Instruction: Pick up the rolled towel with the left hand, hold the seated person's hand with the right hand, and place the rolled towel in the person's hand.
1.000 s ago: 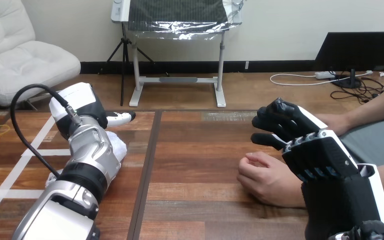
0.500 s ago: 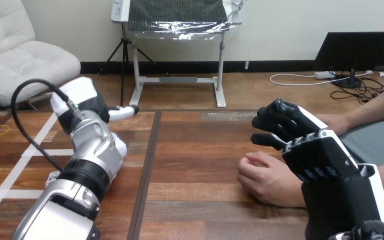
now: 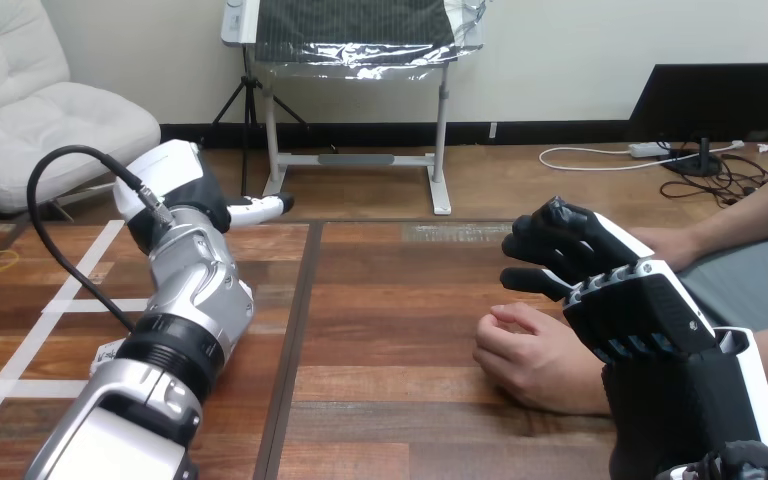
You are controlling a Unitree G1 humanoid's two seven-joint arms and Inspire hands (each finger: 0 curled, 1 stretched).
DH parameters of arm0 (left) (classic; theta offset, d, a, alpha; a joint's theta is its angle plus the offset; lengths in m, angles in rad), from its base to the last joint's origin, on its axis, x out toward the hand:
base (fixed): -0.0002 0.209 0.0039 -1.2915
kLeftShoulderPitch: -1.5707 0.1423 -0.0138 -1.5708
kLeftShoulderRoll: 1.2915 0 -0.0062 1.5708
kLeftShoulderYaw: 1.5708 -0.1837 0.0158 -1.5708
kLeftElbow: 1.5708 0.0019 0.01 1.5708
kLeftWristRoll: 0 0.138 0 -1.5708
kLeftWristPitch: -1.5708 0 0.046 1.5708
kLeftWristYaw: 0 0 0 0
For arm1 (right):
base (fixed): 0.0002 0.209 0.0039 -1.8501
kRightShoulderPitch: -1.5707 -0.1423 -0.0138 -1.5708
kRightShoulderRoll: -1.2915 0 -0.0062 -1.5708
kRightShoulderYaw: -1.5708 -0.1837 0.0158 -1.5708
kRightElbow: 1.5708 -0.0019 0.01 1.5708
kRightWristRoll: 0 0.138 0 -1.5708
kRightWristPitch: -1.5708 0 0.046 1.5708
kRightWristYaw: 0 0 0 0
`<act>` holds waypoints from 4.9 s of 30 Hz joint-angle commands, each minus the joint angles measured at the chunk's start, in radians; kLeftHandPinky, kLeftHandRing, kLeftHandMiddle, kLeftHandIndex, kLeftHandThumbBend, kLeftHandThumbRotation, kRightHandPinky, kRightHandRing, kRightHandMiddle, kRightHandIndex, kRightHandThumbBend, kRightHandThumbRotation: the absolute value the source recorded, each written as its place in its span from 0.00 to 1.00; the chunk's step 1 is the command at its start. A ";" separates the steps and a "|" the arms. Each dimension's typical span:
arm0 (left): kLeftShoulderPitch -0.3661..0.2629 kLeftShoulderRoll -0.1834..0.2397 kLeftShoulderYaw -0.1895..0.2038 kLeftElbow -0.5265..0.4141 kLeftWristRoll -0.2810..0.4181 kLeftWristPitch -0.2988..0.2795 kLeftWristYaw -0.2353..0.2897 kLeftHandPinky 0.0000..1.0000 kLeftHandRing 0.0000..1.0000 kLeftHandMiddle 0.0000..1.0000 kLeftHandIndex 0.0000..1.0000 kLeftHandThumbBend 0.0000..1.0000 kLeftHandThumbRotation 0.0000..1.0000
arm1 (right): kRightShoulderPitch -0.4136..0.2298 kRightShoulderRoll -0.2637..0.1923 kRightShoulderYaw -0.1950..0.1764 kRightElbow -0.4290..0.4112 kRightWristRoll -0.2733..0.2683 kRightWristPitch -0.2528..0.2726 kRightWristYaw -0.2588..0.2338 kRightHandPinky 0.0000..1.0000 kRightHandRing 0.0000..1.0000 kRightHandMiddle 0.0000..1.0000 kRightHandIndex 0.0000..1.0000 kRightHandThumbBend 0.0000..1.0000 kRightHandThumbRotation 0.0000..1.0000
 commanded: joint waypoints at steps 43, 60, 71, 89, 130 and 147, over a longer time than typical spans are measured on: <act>0.066 0.010 -0.043 -0.041 0.018 0.081 -0.073 1.00 1.00 1.00 0.97 0.90 0.66 | -0.036 0.003 -0.006 -0.033 0.006 -0.016 -0.001 0.73 0.80 0.81 0.81 0.94 1.00; 0.049 -0.003 -0.055 0.083 0.009 0.031 -0.034 1.00 1.00 1.00 0.98 0.91 0.64 | -0.038 -0.007 -0.007 -0.037 0.032 -0.016 0.010 0.73 0.80 0.81 0.81 0.94 1.00; 0.025 -0.014 -0.077 0.157 0.023 0.023 -0.034 1.00 1.00 1.00 0.99 0.90 0.61 | -0.038 -0.010 -0.009 -0.037 0.044 -0.019 0.017 0.73 0.80 0.81 0.81 0.93 1.00; -0.001 -0.013 -0.100 0.215 0.022 0.006 -0.038 1.00 1.00 1.00 1.00 0.88 0.60 | -0.051 -0.016 -0.013 -0.028 0.071 -0.035 0.046 0.72 0.80 0.81 0.81 0.91 1.00; -0.029 -0.026 -0.037 0.315 -0.053 -0.082 0.020 0.38 0.55 0.70 0.78 0.77 0.30 | -0.057 -0.039 -0.022 -0.028 0.142 -0.045 0.104 0.74 0.82 0.82 0.82 0.91 1.00; -0.003 -0.015 -0.026 0.296 -0.074 -0.166 0.080 0.13 0.21 0.32 0.59 0.65 0.00 | -0.046 -0.038 -0.022 -0.038 0.149 -0.046 0.102 0.74 0.82 0.83 0.83 0.90 1.00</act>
